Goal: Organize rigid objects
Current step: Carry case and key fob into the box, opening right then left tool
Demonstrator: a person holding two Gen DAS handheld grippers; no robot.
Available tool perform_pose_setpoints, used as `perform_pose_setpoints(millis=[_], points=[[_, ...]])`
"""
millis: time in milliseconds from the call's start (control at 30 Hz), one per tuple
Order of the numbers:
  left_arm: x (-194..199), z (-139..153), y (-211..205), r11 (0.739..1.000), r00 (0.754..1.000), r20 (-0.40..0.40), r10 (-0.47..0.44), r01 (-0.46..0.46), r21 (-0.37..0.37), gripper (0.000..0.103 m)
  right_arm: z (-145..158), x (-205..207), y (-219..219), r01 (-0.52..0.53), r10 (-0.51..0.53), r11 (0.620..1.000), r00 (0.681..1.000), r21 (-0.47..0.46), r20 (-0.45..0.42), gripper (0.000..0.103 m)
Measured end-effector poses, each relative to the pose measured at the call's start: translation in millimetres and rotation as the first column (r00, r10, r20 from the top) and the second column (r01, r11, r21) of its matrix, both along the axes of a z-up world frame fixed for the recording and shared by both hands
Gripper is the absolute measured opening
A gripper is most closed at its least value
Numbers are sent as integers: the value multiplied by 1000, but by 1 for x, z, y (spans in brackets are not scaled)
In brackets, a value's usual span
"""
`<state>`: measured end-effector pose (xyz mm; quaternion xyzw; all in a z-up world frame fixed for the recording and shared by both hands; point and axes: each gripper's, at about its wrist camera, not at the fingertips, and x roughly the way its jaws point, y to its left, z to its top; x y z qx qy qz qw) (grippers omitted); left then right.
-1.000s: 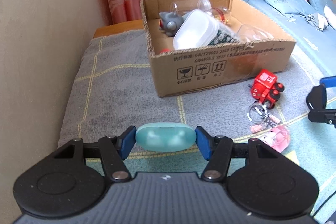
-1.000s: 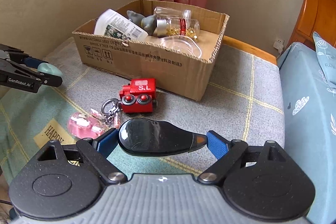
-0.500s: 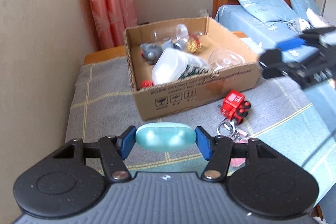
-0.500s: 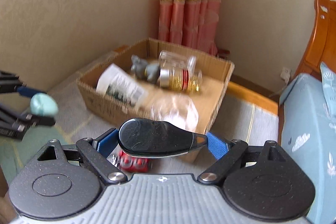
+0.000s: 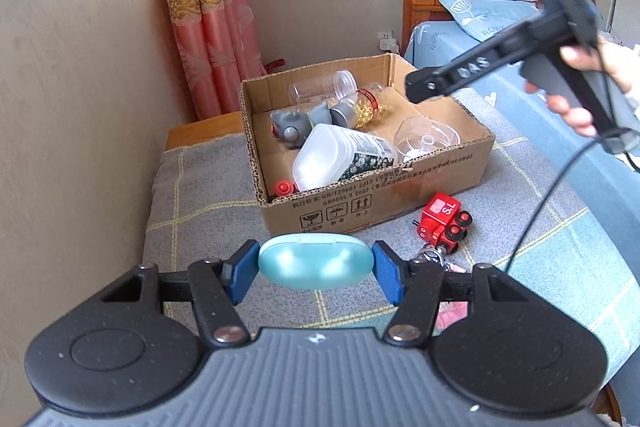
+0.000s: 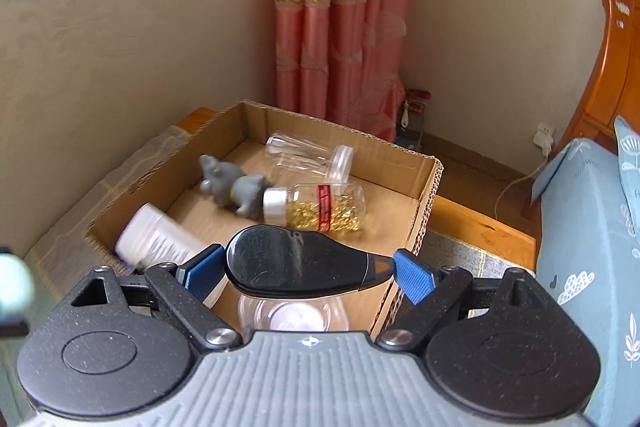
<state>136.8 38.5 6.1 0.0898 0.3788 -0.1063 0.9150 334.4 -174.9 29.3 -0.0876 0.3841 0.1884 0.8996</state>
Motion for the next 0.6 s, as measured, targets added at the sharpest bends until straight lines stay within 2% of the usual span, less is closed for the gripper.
perform_pose_setpoints(millis=[233,300,333,367,600], points=[[2,2,1,1000,1000,7,-1,1,0,60,-15,29,3,52,-52,999,997,4,-49,93],[2,3,1,1000,1000,9,-5,5,3,60,-18,33,1,70,-69,997,996,20,-63,96],[2,4,0,1000,1000,11,-7,7,4,60,-19,34,1,78,-76,997,995,24,-68,102],[2,5,0,1000,1000,13,-9,9,4,60,-19,33,-1,80,-78,996,995,33,-65,103],[4,8,-3,1000,999,20,-27,27,-1,60,-13,20,2,51,-50,999,998,15,-47,103]])
